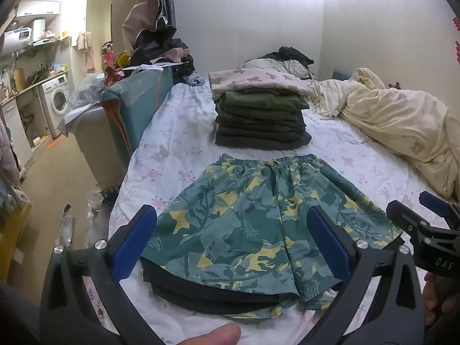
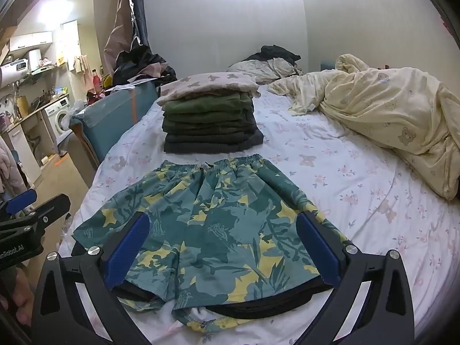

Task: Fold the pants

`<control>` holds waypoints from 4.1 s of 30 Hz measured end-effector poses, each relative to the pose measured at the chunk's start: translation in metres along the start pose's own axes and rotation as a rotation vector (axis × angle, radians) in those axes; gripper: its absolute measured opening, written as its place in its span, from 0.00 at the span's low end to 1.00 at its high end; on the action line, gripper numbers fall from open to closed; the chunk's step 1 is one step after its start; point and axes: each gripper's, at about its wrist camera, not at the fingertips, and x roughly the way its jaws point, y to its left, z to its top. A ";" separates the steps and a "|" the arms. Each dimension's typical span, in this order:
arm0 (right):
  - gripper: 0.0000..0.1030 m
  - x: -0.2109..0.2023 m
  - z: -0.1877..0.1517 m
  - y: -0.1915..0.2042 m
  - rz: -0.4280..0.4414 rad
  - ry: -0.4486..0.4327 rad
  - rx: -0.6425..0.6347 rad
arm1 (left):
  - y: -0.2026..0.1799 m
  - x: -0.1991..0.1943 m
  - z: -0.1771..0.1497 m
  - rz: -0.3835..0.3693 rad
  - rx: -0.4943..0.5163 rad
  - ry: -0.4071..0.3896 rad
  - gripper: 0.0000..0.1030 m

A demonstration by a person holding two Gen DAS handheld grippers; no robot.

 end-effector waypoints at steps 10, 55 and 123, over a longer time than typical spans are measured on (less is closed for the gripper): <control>1.00 0.000 0.000 0.000 -0.007 0.000 -0.001 | 0.002 0.001 -0.001 -0.002 -0.001 0.004 1.00; 1.00 0.000 0.000 0.001 -0.003 0.005 -0.013 | 0.004 0.001 -0.002 0.007 -0.002 0.002 1.00; 0.05 0.108 -0.062 -0.196 -0.079 0.429 0.564 | 0.004 0.076 0.000 0.071 -0.007 0.324 1.00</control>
